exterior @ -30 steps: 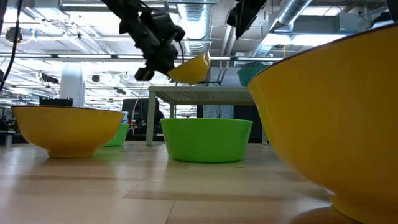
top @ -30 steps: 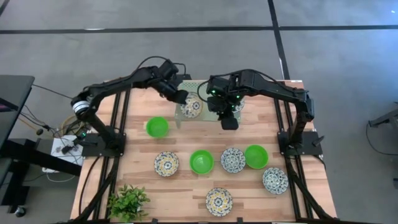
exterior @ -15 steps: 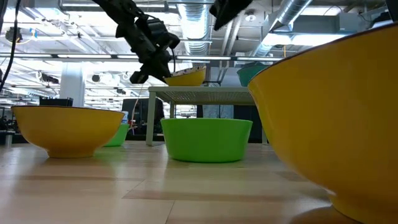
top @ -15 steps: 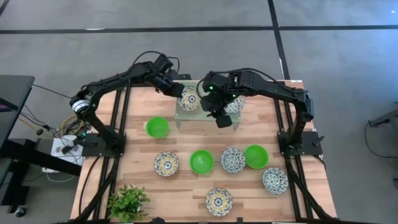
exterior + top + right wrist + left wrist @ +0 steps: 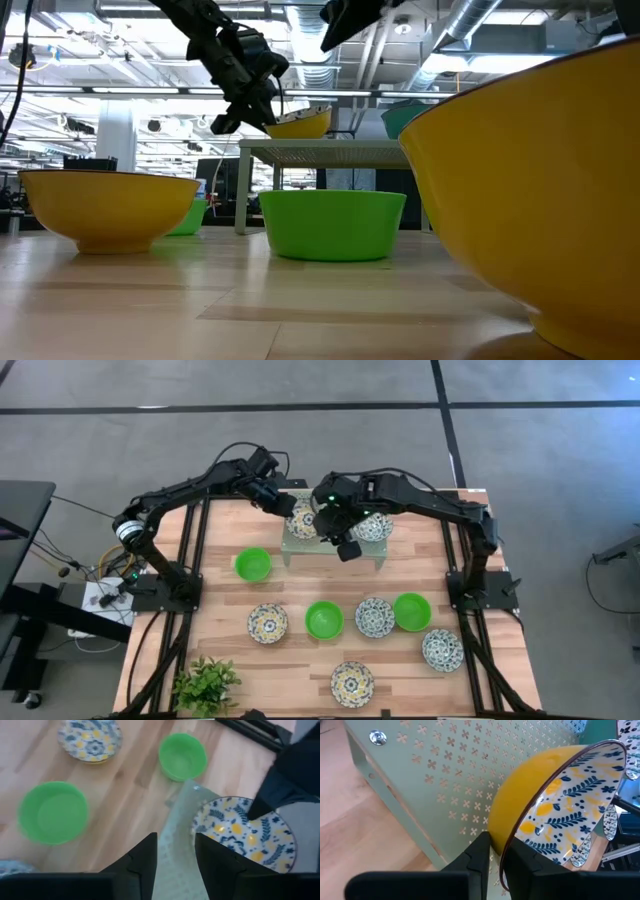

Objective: Pick & Place Mini bowls
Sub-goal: Put the top left yellow bowl on the shelf

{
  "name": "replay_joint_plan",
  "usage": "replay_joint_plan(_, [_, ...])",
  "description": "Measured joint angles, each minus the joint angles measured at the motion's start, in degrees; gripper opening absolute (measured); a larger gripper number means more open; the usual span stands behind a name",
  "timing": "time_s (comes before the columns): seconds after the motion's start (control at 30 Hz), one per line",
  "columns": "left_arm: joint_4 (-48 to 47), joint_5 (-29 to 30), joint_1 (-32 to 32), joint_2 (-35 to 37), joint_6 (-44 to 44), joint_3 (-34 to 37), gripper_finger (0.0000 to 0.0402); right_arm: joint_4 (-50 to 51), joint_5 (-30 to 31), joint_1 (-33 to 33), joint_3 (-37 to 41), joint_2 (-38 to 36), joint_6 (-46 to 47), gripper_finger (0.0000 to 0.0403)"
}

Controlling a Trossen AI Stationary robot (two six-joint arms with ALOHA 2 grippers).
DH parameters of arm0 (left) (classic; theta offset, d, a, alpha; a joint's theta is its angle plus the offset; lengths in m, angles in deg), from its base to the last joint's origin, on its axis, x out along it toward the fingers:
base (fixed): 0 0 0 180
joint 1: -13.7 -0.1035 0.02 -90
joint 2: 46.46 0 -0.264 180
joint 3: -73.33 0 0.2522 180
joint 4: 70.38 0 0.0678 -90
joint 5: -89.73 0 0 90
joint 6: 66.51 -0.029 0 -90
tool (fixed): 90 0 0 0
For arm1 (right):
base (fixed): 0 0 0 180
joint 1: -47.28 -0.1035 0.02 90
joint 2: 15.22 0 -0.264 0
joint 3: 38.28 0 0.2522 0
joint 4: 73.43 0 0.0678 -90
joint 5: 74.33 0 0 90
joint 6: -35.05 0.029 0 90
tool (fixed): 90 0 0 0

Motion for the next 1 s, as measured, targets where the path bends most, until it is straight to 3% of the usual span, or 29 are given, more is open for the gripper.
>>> replay_joint_plan(0.23, [0.20, -0.02, -0.11, 0.02, -0.02, 0.00, 0.0072, -0.98, 4.48, 0.26, 0.14, 6.31, -4.57, 0.0193])
replay_joint_plan(0.4, [-1.00, 2.78, -0.80, 0.09, -1.31, 0.00, 0.0096, -1.89, 15.66, -0.02, 0.16, 9.44, -5.56, 0.0224])
replay_joint_plan(0.8, [-0.46, 1.52, -0.68, 0.50, -3.21, 0.00, 0.0108, -1.95, 17.84, 1.07, 0.12, 9.01, -3.85, 0.0197])
replay_joint_plan(1.0, [-0.24, -4.00, -0.31, 1.11, -3.46, 0.03, 0.0109, -1.90, 17.37, 1.63, 0.10, 8.10, -3.99, 0.0188])
